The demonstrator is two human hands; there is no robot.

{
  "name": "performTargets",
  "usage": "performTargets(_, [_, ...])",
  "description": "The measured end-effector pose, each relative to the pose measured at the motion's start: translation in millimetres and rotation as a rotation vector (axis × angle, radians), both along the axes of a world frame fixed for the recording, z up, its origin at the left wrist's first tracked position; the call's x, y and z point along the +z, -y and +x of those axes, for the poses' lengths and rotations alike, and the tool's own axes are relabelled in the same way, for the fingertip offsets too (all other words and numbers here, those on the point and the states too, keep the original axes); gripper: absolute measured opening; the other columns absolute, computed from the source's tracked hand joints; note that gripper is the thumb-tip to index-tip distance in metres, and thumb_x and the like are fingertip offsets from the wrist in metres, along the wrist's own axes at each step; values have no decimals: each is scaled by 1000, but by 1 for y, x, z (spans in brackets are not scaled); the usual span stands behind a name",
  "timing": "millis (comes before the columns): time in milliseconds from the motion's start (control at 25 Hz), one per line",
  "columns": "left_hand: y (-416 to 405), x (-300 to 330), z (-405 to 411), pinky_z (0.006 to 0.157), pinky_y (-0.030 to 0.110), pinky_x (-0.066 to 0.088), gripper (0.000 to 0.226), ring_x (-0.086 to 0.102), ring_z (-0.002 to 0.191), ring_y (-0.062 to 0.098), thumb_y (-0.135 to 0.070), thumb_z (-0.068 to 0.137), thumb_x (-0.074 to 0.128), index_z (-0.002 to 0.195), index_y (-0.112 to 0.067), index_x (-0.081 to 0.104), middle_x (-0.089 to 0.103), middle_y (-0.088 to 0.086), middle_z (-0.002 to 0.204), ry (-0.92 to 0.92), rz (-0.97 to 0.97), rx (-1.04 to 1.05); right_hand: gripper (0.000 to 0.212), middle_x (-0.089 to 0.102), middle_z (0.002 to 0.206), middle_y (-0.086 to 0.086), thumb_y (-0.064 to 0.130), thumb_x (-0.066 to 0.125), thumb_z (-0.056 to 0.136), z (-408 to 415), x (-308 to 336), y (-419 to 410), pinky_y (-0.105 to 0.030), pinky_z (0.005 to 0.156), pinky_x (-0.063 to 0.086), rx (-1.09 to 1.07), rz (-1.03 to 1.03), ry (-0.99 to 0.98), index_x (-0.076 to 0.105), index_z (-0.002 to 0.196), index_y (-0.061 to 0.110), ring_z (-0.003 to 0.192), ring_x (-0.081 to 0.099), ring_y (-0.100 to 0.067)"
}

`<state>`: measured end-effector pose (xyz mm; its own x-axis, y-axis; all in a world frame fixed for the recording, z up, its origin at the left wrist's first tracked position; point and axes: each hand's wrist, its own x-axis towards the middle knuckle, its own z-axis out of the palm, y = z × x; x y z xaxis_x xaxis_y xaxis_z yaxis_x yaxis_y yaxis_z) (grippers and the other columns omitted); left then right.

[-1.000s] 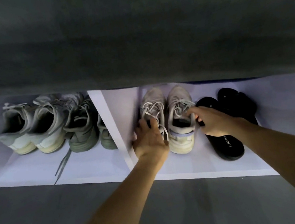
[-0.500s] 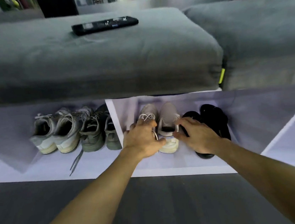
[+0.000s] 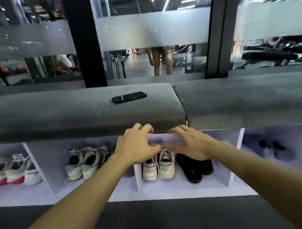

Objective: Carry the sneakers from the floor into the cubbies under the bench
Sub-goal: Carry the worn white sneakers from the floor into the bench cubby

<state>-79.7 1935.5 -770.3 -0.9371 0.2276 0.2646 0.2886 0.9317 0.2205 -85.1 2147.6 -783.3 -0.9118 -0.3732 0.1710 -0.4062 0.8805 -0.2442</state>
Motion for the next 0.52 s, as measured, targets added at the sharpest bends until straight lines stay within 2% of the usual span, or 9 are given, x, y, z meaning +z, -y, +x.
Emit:
performTargets(160, [-3,92,51,92,45,46,62,49,117,25,-63,70,59,126,-39,45,46,-4,132,-141,30,-45,68,35,147,4,67,46,85,54,107,-7,-44,104,36,-16,21,-145,34,140,30,131,39,-22])
performTargets(280, [-10,158,67,92,44,47,60,50,115,23,-63,71,59,124,-38,47,47,-5,129,-230,62,-52,69,33,149,3,69,43,85,72,175,-19,-45,105,35,-13,37,-224,33,141,30,133,37,-23])
performTargets(440, [-19,248,72,91,45,47,60,49,117,22,-64,73,59,126,-39,45,45,-6,132,-278,67,-42,69,32,149,0,69,41,86,75,263,-36,-46,104,36,-21,94,-291,31,142,29,131,39,-24])
performTargets(520, [-24,309,77,91,43,47,62,49,118,21,-66,72,58,126,-39,44,44,-7,133,-284,60,-38,70,32,149,1,69,40,86,78,327,-40,-47,104,37,-18,108,-312,31,142,29,131,40,-25])
